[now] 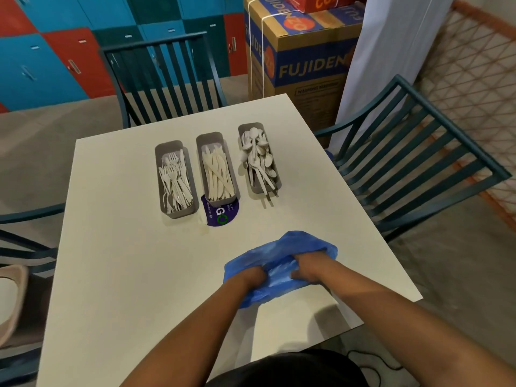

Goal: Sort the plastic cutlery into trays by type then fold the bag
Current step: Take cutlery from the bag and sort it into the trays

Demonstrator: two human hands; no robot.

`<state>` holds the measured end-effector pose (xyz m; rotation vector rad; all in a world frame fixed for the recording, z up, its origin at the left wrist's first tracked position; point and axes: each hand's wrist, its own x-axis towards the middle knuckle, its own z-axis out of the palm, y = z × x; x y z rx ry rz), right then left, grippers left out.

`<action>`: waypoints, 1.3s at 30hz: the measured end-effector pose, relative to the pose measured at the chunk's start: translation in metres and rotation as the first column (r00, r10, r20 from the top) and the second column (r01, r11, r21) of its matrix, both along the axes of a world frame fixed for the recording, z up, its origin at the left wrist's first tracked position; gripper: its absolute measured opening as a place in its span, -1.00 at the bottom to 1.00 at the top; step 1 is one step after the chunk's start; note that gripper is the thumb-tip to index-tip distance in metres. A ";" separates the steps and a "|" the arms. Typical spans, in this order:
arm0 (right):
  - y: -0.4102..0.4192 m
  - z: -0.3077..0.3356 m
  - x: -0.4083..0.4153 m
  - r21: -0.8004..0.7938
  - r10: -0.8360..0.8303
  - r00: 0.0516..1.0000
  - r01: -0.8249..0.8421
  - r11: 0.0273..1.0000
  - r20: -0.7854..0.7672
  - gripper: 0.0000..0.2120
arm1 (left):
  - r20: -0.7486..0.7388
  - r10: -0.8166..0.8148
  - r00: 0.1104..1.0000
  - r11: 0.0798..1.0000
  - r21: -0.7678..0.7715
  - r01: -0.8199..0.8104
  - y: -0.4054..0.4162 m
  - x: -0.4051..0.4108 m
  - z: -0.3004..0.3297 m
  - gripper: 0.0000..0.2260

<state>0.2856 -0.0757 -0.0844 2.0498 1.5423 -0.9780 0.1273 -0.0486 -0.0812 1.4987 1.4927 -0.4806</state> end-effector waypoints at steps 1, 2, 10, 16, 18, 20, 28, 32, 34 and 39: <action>0.001 0.001 0.000 0.004 0.001 1.000 -0.001 1.000 0.013 -0.71 | 0.002 -0.038 0.999 0.998 -0.040 0.038 0.002 0.000 0.000 -0.87; 0.001 0.001 -0.001 0.009 0.010 1.000 -0.010 1.000 0.003 -0.69 | 0.010 -0.062 0.998 0.997 -0.042 0.063 0.005 -0.002 -0.003 -0.78; 0.005 -0.001 0.000 0.069 0.033 0.992 -0.025 0.997 -0.119 -0.55 | 0.067 -0.046 0.997 0.999 0.022 0.045 0.009 -0.011 0.008 -0.61; 0.007 -0.001 -0.001 0.034 -0.033 0.981 0.040 0.999 -0.193 -0.59 | 0.107 -0.069 0.992 0.995 0.078 0.060 0.006 -0.014 0.006 -0.69; 0.007 0.000 0.001 0.017 -0.001 0.985 0.004 1.000 -0.174 -0.56 | 0.124 -0.068 0.990 0.995 0.077 0.058 0.004 -0.013 0.009 -0.68; 0.006 0.003 0.003 0.037 -0.004 0.983 0.012 0.999 -0.185 -0.53 | 0.156 -0.073 0.985 0.996 0.059 0.064 0.003 -0.011 0.011 -0.66; 0.006 0.001 0.004 0.148 -0.048 0.981 0.076 0.986 -0.186 -0.80 | 0.226 -0.013 0.974 0.998 0.056 0.000 0.001 -0.010 0.014 -0.63; 0.004 -0.004 0.000 0.122 -0.081 0.983 0.101 0.987 -0.165 -0.82 | 0.148 0.033 0.988 0.999 0.038 -0.039 0.007 -0.006 0.012 -0.67; 0.003 -0.006 0.000 0.119 -0.070 0.988 0.086 0.989 -0.135 -0.69 | 0.035 0.037 0.999 0.998 0.051 -0.038 0.003 -0.008 0.010 -0.65; 0.010 -0.002 -0.001 0.067 -0.041 0.999 0.043 0.997 -0.029 -0.64 | 0.107 0.013 0.994 0.995 0.098 -0.023 0.007 0.000 0.019 -0.61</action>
